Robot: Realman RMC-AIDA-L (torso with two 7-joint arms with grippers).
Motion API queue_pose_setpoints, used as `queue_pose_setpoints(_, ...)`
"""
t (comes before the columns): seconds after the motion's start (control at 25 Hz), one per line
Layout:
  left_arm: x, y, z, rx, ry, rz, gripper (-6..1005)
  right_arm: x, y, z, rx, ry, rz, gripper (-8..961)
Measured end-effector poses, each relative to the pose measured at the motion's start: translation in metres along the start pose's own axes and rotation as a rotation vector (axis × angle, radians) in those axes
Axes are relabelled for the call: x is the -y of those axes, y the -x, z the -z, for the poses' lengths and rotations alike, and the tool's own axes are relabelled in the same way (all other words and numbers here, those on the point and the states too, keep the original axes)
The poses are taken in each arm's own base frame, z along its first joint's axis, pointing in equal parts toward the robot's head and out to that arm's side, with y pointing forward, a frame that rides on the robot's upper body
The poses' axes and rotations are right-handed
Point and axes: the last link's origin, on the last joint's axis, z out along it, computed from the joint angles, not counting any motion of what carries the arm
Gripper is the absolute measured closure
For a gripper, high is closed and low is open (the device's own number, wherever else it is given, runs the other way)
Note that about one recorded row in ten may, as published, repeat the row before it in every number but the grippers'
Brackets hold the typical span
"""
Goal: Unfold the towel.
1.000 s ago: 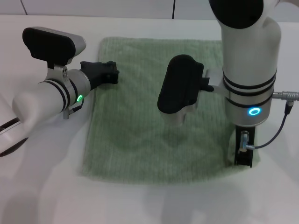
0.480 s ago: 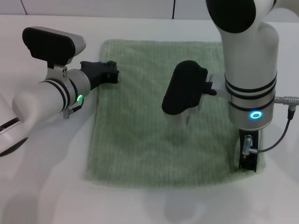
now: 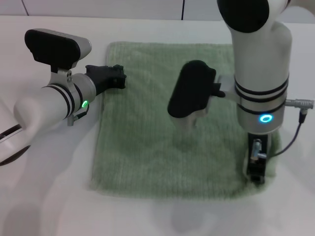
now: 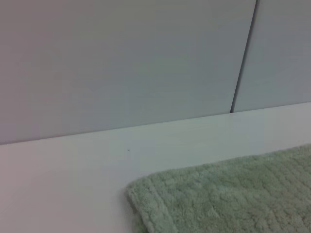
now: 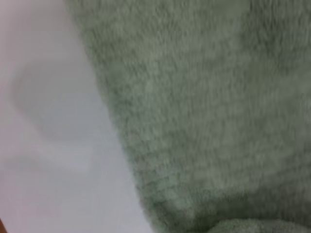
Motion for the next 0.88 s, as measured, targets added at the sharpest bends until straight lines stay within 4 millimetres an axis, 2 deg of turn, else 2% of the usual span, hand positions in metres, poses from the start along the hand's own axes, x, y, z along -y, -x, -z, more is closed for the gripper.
queue_pose_setpoints(0.24, 0.0, 0.0, 0.0, -0.001, 0.001, 0.004, 909, -0.002, 0.009, 0.015, 0.057, -0.034, 0.026, 556)
queue_pose_setpoints(0.64, 0.0, 0.0, 0.001, -0.007, 0.001, 0.009, 907, 0.005, 0.021, 0.036, 0.164, -0.076, 0.0, 563)
queue_pose_setpoints(0.88, 0.001, -0.001, 0.002, -0.01, -0.001, 0.012, 906, 0.027, 0.035, 0.044, 0.341, -0.234, -0.048, 562)
